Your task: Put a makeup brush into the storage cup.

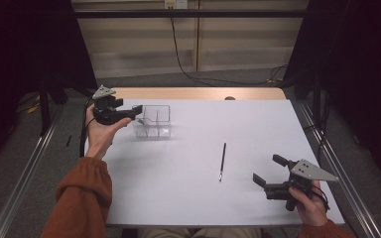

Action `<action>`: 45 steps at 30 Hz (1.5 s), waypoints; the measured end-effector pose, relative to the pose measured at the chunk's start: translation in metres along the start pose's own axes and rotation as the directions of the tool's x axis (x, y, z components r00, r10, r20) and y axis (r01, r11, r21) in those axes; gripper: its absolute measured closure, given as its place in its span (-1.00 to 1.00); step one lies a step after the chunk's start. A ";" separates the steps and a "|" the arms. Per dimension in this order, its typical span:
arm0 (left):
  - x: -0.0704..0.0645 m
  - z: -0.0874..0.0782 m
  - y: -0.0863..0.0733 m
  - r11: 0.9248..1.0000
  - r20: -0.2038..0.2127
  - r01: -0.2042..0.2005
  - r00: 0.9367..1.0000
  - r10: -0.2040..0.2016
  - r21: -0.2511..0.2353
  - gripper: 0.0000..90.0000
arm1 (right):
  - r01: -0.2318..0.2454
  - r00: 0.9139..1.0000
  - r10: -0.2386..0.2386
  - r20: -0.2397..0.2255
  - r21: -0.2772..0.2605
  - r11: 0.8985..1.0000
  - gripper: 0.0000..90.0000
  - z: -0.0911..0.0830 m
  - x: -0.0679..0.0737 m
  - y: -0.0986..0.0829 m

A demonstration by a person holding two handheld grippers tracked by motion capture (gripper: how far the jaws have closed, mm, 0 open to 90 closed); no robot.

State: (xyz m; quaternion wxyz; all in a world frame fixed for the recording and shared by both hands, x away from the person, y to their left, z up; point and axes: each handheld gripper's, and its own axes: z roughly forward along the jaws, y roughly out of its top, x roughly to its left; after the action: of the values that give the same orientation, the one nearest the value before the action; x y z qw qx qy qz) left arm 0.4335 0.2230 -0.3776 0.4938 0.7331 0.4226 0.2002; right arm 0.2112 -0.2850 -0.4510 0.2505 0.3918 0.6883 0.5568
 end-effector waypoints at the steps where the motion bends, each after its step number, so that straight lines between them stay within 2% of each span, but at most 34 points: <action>1: 0.000 -0.001 0.000 1.000 0.000 0.004 1.000 -0.004 -0.007 -0.78 | -0.002 1.000 0.002 0.002 0.000 1.000 -1.00 0.000 0.000 0.000; 6: -0.005 -0.007 0.002 1.000 0.018 -0.017 1.000 0.018 -0.017 -0.85 | -0.007 1.000 0.007 0.003 -0.002 1.000 -1.00 0.000 -0.001 0.000; 8: -0.008 -0.010 0.002 0.999 0.042 -0.004 0.999 0.005 -0.037 -0.85 | -0.008 1.000 0.008 0.004 -0.003 1.000 -1.00 0.000 -0.001 0.000; 9: -0.009 -0.011 0.002 0.999 0.048 -0.010 0.999 0.012 -0.044 -0.87 | -0.008 1.000 0.008 0.004 -0.003 1.000 -1.00 0.000 -0.001 0.000; 11: -0.010 -0.014 0.001 0.998 0.043 -0.022 0.999 0.024 -0.052 -0.89 | -0.009 1.000 0.009 0.006 -0.002 1.000 -1.00 0.000 -0.001 0.000; 14: -0.009 -0.017 -0.003 0.998 0.032 -0.008 0.999 0.010 -0.055 -0.91 | -0.007 1.000 0.007 0.005 0.000 1.000 -1.00 0.000 -0.001 0.000; 18: -0.006 -0.022 -0.009 0.999 0.019 0.000 1.000 0.001 -0.037 -0.91 | -0.008 1.000 0.008 0.008 -0.003 1.000 -1.00 -0.001 -0.001 0.000; 25: -0.006 -0.033 -0.017 0.999 0.012 -0.020 1.000 0.020 -0.030 -0.91 | -0.004 1.000 0.004 0.010 -0.001 1.000 -1.00 -0.001 -0.001 0.000; 30: -0.010 -0.044 -0.022 0.996 -0.014 -0.041 0.999 0.040 -0.073 -0.92 | -0.003 1.000 0.003 0.007 -0.003 1.000 -1.00 -0.001 -0.001 0.000; 32: -0.012 -0.048 -0.024 0.995 -0.042 -0.048 0.998 0.045 -0.092 -0.91 | -0.006 1.000 0.006 0.009 -0.003 1.000 -1.00 -0.001 -0.001 0.000; 33: -0.013 -0.049 -0.026 0.994 -0.047 -0.038 0.998 0.033 -0.102 -0.91 | -0.004 1.000 0.004 0.010 -0.002 1.000 -1.00 -0.001 -0.001 0.000; 35: -0.014 -0.052 -0.028 0.995 -0.046 -0.050 0.998 0.046 -0.090 -0.91 | -0.003 1.000 0.003 0.008 -0.002 1.000 -1.00 -0.001 -0.001 0.000; 39: -0.019 -0.058 -0.033 0.994 -0.042 -0.060 0.998 0.056 -0.096 -0.90 | -0.004 1.000 0.004 0.012 -0.001 1.000 -1.00 -0.001 -0.001 0.000; 45: -0.025 -0.072 -0.041 0.993 -0.030 -0.058 0.998 0.055 -0.100 -0.89 | -0.003 1.000 0.003 0.011 0.000 1.000 -1.00 -0.001 -0.001 0.000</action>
State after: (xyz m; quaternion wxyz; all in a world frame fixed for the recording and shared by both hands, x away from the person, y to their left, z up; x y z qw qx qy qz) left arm 0.3513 0.2491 -0.3802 0.5186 0.7162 0.3976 0.2450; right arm 0.2108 -0.2864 -0.4510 0.2536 0.3960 0.6861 0.5551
